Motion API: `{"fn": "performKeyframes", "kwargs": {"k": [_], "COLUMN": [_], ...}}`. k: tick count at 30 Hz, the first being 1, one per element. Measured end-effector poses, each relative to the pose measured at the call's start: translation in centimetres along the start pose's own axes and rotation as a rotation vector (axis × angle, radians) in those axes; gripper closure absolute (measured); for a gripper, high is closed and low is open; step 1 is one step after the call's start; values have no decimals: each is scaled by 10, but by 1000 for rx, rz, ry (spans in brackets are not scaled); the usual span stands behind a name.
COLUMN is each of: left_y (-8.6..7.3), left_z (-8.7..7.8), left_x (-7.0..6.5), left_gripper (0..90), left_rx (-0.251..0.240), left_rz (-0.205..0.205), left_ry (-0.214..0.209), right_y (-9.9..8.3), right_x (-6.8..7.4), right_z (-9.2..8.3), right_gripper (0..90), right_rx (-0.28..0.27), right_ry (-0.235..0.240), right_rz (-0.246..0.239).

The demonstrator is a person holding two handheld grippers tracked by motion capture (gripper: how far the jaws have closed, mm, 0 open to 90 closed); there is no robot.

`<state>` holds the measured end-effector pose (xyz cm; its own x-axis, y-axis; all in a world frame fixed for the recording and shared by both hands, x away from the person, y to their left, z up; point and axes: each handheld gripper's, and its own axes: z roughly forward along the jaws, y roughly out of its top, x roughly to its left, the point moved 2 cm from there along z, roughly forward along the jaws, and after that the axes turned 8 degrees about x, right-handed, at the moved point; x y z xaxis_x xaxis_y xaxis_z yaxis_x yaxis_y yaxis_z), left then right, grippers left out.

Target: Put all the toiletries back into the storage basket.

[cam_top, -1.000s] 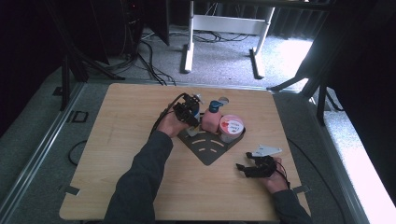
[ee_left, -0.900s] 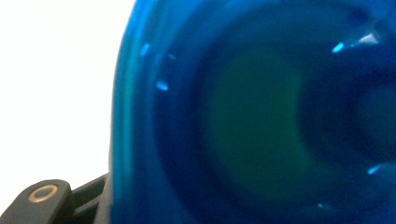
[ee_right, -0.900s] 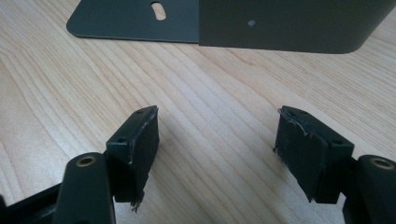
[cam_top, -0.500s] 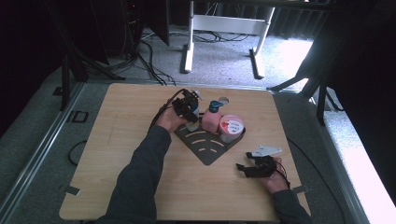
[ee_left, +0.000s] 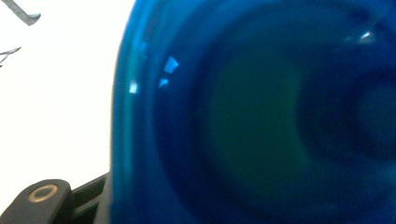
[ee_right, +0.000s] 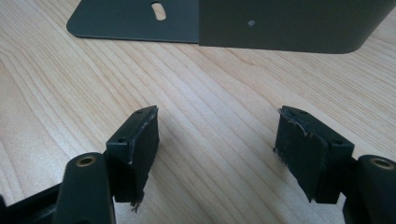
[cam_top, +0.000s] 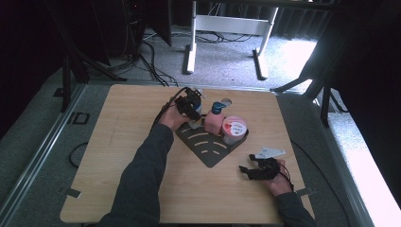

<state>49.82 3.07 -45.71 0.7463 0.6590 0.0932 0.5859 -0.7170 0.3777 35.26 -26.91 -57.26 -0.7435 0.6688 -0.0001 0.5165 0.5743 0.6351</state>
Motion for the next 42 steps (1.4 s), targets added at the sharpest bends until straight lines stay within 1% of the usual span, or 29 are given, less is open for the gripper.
{"fn": "performKeyframes", "kwargs": {"k": [2,4,6,12,21,30,32,34,40,42], "left_y": [2,3,4,6,10,13,14,16,20,22], "left_z": [1,3,5,11,20,23,23,23,25,26], "left_x": [-1,0,0,2,2,4,3,2,1,1], "left_gripper": [549,549,549,549,548,547,547,547,546,545], "left_rx": [-8,-15,-13,-6,-3,-14,-10,-1,-6,-8], "left_rz": [5,-1,-3,-8,-27,-40,-40,-32,-30,-30], "left_ry": [-3,-3,4,4,11,-1,-2,4,-4,-14], "right_y": [0,0,0,0,0,0,0,0,0,0], "right_x": [0,0,0,0,0,0,0,0,0,0], "right_z": [0,0,0,0,0,0,0,0,0,0], "right_gripper": [300,300,299,300,299,300,299,299,299,299], "right_rx": [0,0,0,0,-1,0,0,1,2,1], "right_ry": [-1,-1,-1,-1,-1,-1,-1,-1,-1,0], "right_rz": [-2,-2,-2,-2,-3,-2,-2,-2,-3,-4]}}
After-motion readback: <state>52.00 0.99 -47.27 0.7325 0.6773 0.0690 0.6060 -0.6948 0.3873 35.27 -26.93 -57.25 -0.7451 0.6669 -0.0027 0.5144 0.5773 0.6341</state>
